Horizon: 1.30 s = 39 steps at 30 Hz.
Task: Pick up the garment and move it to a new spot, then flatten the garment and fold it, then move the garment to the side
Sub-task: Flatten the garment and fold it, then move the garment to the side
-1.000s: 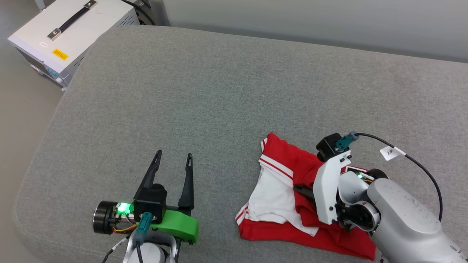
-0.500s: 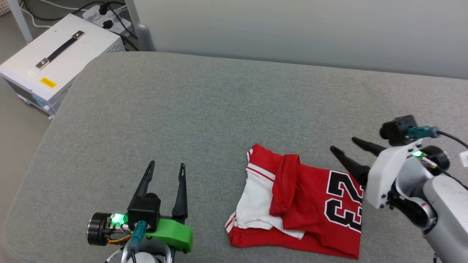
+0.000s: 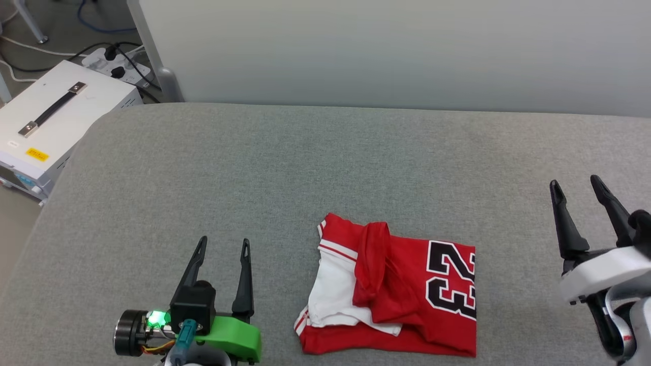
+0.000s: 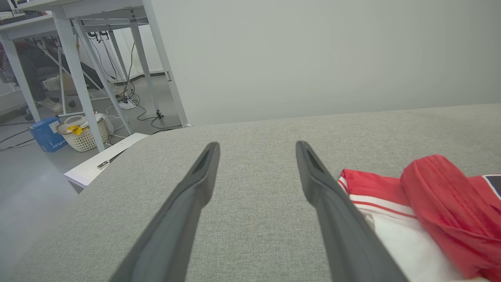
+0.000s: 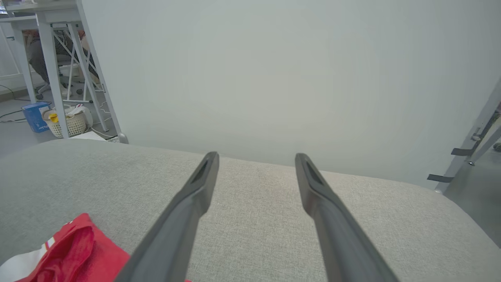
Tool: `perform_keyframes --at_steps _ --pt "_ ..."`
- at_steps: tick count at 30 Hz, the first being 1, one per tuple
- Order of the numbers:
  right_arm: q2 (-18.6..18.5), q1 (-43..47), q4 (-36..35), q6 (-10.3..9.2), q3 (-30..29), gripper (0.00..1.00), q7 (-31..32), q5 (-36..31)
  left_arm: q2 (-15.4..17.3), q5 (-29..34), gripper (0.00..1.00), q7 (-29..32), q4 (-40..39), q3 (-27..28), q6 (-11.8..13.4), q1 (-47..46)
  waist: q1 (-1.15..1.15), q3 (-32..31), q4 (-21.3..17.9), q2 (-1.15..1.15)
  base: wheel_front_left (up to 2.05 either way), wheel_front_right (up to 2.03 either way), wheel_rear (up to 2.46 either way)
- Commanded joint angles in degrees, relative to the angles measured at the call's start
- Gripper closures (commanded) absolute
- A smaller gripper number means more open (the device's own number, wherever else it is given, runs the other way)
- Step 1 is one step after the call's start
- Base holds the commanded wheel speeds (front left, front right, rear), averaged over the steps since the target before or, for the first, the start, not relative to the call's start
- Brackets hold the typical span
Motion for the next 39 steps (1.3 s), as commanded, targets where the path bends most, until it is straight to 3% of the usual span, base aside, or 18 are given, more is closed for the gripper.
perform_keyframes --at_steps 1,10,19,29,39 --pt "1.12 1.58 -0.67 -0.04 -0.85 0.00 -1.29 -1.19 0.36 0.38 0.00 -0.34 -0.36 0.25 -0.03 1.23 0.00 -0.73 -0.66 0.28 0.00 0.00 0.00" --pt "7.75 10.57 -5.35 -0.04 -4.09 0.00 -5.15 -4.92 0.42 -0.02 0.00 -0.34 -0.86 0.91 -0.21 3.86 0.00 -2.91 -1.04 0.28 0.00 0.00 0.00" --pt "11.54 16.98 -7.66 -0.04 -3.99 0.00 -5.71 -6.19 0.33 -0.55 0.00 -0.34 -1.15 1.25 -0.81 5.55 0.00 -4.10 -0.88 0.28 0.00 0.00 0.00" --pt "13.29 19.82 -7.37 -0.04 -3.99 0.00 -5.77 -6.98 0.14 -0.66 0.00 -0.34 -0.90 1.38 -1.34 6.17 0.00 -3.98 -0.87 0.28 0.00 0.00 0.00" --pt "12.64 18.75 -7.25 -0.04 -4.07 0.00 -5.78 -7.43 -0.02 -0.45 0.00 -0.34 -0.45 1.40 -1.62 5.75 0.00 -3.90 -0.44 0.28 0.00 0.00 0.00"
